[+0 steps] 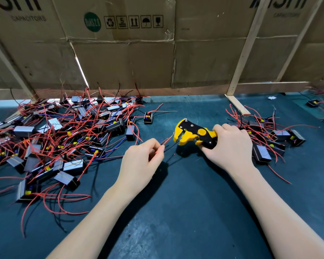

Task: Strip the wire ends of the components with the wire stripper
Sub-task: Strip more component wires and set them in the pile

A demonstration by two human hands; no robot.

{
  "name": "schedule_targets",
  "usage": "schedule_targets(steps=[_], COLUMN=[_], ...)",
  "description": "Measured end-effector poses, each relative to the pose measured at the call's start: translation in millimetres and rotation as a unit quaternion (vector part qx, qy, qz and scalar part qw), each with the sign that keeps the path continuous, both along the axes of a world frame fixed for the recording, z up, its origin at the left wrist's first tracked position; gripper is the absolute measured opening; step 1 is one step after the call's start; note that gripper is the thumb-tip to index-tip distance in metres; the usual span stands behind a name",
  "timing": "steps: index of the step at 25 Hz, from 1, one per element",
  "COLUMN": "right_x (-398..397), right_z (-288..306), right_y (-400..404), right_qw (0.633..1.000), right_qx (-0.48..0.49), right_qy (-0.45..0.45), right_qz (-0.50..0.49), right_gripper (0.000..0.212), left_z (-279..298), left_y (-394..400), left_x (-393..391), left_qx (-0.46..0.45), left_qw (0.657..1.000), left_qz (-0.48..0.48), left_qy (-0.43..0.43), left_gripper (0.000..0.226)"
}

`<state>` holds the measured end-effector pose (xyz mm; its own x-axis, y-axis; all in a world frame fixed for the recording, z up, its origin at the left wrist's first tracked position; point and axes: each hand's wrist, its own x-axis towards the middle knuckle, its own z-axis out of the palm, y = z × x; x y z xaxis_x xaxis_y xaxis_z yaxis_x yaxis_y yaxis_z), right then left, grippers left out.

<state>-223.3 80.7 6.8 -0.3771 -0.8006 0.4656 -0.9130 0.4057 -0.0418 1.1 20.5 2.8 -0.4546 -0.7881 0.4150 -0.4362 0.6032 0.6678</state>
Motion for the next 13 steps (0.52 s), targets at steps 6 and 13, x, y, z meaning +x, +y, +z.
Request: schedule_targets(steps=[6, 13], right_x=[-3.8, -2.2], right_z=[-2.7, -1.3], right_y=[0.5, -0.3], right_qw=[0.999, 1.000], right_qx=[-0.038, -0.028], right_qy=[-0.002, 0.000], right_qz=[0.005, 0.013], right_gripper=[0.049, 0.050], left_z=[-0.1, -1.6], left_y=[-0.7, -1.3], left_x=[-0.4, -0.8], left_qx=[0.002, 0.004], left_qw=[1.000, 1.000], left_qz=[0.004, 0.014], left_qy=[-0.001, 0.000], left_gripper=[0.028, 0.029])
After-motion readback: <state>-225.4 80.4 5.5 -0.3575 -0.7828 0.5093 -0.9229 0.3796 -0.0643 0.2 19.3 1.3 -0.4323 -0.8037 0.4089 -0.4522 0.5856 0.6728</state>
